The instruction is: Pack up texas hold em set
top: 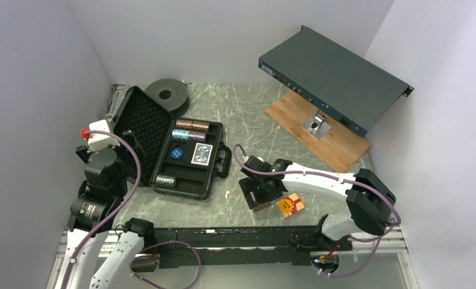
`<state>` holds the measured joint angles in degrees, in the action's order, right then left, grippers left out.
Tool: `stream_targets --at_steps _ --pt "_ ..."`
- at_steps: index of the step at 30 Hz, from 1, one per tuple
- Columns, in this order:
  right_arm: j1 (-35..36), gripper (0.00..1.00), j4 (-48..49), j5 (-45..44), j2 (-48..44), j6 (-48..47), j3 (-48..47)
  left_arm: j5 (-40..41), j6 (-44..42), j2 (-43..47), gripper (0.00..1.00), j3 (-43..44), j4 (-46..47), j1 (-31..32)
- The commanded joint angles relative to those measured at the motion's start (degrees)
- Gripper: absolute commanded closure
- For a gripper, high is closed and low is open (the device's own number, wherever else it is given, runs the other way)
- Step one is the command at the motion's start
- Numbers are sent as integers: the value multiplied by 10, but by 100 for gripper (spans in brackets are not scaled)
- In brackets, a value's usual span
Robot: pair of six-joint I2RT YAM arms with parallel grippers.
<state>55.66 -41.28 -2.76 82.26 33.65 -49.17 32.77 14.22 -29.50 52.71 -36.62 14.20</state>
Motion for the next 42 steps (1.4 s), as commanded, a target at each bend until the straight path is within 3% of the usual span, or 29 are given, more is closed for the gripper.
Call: stream_targets --at_steps 1,6,12,19,42 --pt "2 22 10 6 4 4 -11 -9 -10 -4 0 0 23 2" --pt "2 23 13 6 11 8 -12 -10 -10 -2 0 0 23 2" --pt "3 32 11 5 21 7 -16 -11 -12 0 0 0 24 2" --pt "4 49 14 -1 29 2 -22 -13 -12 1 0 -1 25 2" --pt "5 51 123 95 52 -21 -93 -18 -15 0 0 -4 29 2"
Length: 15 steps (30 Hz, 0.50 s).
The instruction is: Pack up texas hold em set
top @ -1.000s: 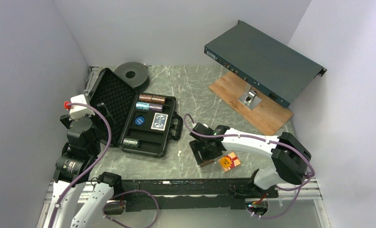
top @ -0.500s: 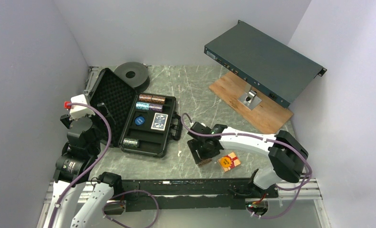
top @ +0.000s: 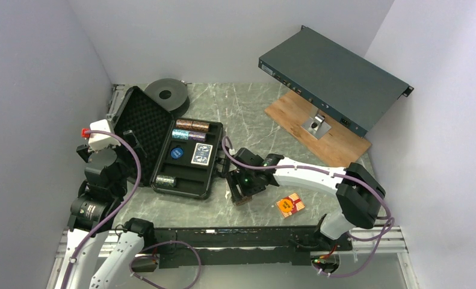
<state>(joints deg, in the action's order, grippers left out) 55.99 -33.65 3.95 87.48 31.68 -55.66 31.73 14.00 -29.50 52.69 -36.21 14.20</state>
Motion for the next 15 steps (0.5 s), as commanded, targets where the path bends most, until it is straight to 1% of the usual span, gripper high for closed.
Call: stream_targets --at_steps 1,8,15 --pt "1 51 51 29 1 -1 -28 -8 -14 0 0 -4 25 2" --pt "2 51 86 56 -6 -3 -31 -10 -18 3 0 -6 28 2" --pt "-1 51 110 73 -14 -27 -50 -12 -23 6 0 -11 35 2"
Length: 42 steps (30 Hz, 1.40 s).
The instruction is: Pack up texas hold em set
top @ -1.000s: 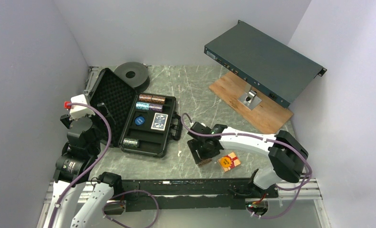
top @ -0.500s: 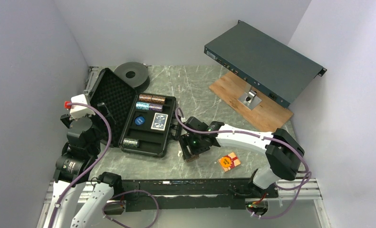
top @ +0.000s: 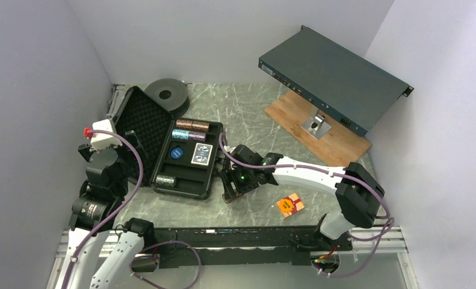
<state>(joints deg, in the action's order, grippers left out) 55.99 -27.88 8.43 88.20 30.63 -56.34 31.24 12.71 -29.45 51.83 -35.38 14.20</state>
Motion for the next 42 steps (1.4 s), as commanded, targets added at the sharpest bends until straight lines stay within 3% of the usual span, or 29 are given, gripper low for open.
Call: stream_targets --at_steps 1,14,29,42 --pt "-2 51 57 34 -22 -17 -48 -8 -10 6 0 -3 28 2" --pt "-6 51 98 70 4 21 -118 -14 -13 5 0 -6 32 1" --pt "-4 53 173 59 51 138 -149 -15 -13 13 0 -7 32 2" --pt "7 55 148 29 132 220 -223 -18 -12 13 0 -8 34 2"
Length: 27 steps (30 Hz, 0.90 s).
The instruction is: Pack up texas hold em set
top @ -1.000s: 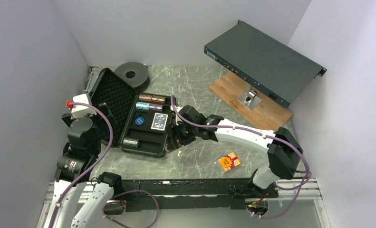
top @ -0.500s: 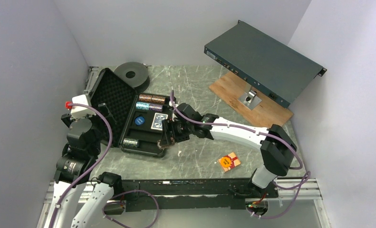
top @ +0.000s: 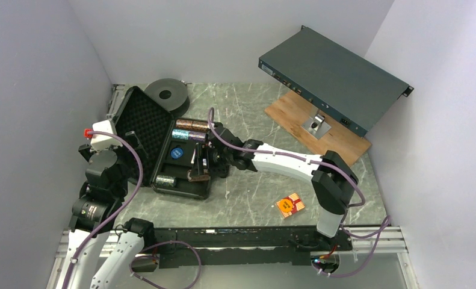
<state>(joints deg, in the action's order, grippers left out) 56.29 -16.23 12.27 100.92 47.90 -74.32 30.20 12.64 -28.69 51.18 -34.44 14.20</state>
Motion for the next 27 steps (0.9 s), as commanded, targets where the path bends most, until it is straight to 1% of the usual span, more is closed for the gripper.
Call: stream_targets --at_steps 1,7,19,27 --pt "5 55 30 -11 11 51 -50 -8 -12 6 0 -2 24 2" --pt "15 54 -4 -31 42 70 -91 -10 -13 3 0 -3 26 2" --pt "18 52 -18 -39 60 108 -92 -17 -13 -5 0 -4 28 3" --pt "19 52 -7 -32 63 127 -79 -19 -12 -9 0 -5 28 4"
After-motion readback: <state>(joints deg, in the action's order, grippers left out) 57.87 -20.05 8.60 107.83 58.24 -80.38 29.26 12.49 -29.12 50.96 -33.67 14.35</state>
